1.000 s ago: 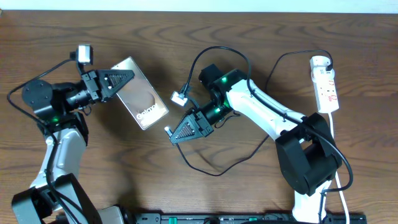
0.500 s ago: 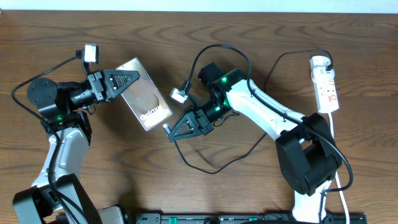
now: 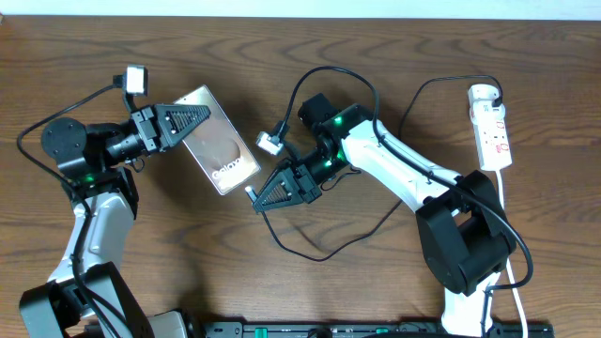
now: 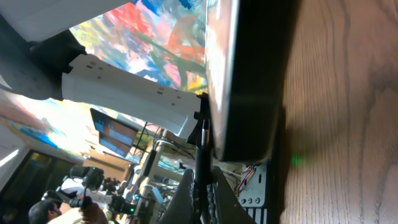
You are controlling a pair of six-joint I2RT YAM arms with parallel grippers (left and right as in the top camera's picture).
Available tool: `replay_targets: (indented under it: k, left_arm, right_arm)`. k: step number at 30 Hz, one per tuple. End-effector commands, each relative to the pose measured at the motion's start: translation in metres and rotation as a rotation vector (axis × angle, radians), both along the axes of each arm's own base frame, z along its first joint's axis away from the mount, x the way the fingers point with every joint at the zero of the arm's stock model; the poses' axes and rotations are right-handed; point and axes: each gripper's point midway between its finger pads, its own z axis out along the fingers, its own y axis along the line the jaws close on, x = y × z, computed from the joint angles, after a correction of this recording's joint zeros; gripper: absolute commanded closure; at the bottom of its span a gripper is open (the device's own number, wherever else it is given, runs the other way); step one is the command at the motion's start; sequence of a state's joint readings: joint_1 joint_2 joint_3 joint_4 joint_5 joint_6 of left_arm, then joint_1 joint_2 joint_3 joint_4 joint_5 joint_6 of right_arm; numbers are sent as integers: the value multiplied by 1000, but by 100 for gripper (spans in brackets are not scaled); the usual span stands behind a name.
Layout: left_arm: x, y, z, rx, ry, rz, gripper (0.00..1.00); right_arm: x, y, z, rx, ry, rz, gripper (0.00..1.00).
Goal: Plug charger to phone and switch on socket
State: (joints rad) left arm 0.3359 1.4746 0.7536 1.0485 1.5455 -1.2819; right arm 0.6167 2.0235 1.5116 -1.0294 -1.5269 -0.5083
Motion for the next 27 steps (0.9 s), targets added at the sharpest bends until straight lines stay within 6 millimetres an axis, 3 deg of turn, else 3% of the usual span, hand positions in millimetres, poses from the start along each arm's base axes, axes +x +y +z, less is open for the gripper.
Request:
replay_targets:
  k: [1, 27]
  left_arm:
    - [2, 1, 12, 5, -35, 22, 93]
    - [3, 1, 7, -9, -12, 38, 93]
  right_arm:
    - [-2, 2, 12, 56, -18, 9, 99]
    - [4, 6, 13, 65, -30, 8, 99]
